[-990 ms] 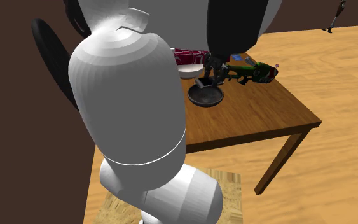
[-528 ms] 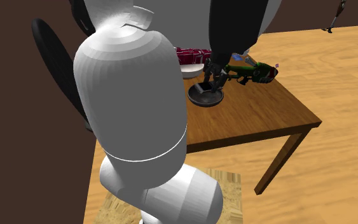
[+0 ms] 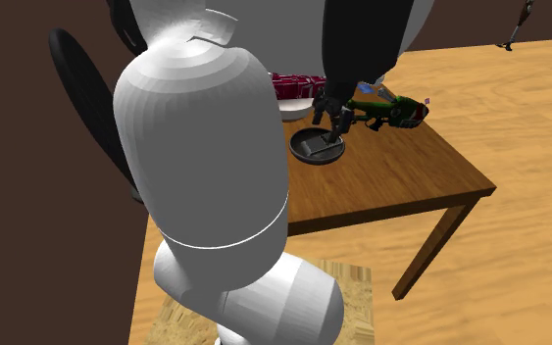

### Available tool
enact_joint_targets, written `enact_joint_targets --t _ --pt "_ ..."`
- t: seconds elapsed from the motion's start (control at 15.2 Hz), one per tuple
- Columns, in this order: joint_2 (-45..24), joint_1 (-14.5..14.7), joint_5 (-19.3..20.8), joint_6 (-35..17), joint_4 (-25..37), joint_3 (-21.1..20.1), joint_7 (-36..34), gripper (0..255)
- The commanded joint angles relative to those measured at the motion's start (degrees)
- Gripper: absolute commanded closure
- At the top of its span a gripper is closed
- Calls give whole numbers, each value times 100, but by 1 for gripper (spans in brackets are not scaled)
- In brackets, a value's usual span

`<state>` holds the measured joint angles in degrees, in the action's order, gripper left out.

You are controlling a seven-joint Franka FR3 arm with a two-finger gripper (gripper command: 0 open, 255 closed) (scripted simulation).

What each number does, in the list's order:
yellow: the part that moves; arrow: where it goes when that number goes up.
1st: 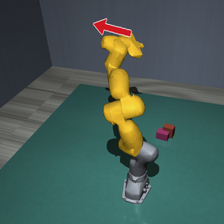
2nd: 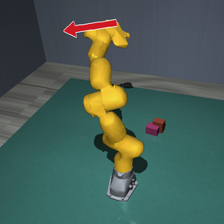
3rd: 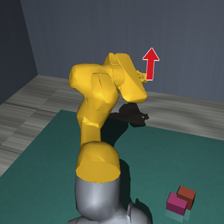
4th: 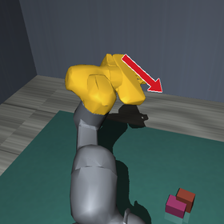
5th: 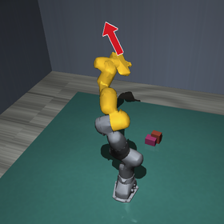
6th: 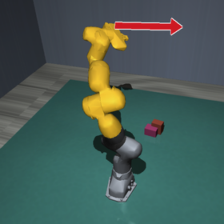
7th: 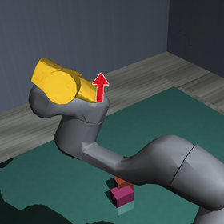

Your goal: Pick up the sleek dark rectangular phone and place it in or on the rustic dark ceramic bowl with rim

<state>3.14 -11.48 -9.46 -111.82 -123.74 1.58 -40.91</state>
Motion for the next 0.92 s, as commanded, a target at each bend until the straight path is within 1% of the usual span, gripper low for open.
enact_joint_targets --t 0.0,0.07,0.33,0.86 --pt "0 0 0 0 0 0 0 0" --pt "0 0 0 0 0 0 0 0" --pt "95 -49 61 726 626 52 -30 0" --pt "95 -49 61 726 626 53 -30 0"
